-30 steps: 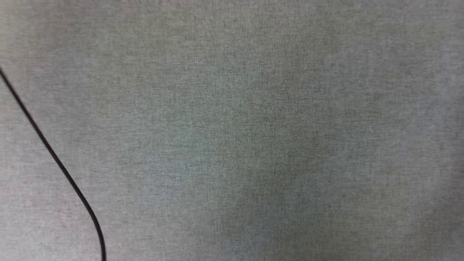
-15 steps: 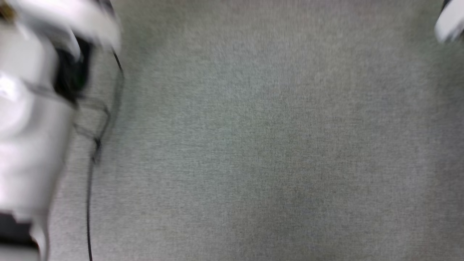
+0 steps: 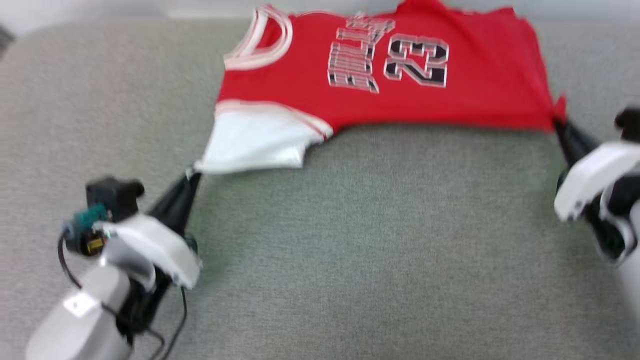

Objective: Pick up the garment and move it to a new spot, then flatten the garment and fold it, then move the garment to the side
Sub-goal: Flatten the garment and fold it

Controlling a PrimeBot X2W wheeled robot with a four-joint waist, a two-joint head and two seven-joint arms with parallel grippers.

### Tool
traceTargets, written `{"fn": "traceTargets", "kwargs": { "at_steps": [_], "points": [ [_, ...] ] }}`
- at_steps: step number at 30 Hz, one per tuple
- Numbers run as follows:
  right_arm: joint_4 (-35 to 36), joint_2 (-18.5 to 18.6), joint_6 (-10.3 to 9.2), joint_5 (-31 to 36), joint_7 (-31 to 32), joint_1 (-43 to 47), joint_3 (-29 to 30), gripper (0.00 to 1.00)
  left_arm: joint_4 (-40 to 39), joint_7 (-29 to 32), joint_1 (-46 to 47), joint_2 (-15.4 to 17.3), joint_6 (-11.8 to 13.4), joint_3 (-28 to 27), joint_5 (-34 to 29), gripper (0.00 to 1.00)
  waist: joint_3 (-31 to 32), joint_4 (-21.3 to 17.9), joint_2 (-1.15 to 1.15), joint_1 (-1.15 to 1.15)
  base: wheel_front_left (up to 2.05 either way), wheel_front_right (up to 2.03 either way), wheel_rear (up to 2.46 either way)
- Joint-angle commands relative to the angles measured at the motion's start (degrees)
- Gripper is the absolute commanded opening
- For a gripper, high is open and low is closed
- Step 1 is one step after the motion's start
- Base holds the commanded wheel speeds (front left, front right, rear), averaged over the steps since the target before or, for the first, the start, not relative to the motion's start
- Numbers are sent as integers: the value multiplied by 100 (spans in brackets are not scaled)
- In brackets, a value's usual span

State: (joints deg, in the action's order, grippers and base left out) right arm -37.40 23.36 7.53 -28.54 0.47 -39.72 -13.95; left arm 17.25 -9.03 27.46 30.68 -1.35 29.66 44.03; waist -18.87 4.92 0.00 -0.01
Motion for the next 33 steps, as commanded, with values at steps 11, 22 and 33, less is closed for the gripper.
{"fn": "traceTargets", "kwargs": {
  "at_steps": [11, 22, 33],
  "points": [
    [680, 220, -7, -702, 200, 1754, -34, 0, -1935, 843, -2197, 905, 740, -65, 636, 0, 1212, 70, 0, 1, 0, 0, 0],
    [1659, 345, -7, -1107, 950, 3517, 343, 0, -3307, 1805, -3811, 1678, 1097, 119, 1427, 0, 1647, 80, 0, 1, 0, 0, 0],
    [2920, 168, -7, -1264, 1791, 4666, 991, 0, -3652, 1652, -4229, 1878, 1159, -9, 1580, 0, 1600, -41, 0, 1, 0, 0, 0]
  ]
}}
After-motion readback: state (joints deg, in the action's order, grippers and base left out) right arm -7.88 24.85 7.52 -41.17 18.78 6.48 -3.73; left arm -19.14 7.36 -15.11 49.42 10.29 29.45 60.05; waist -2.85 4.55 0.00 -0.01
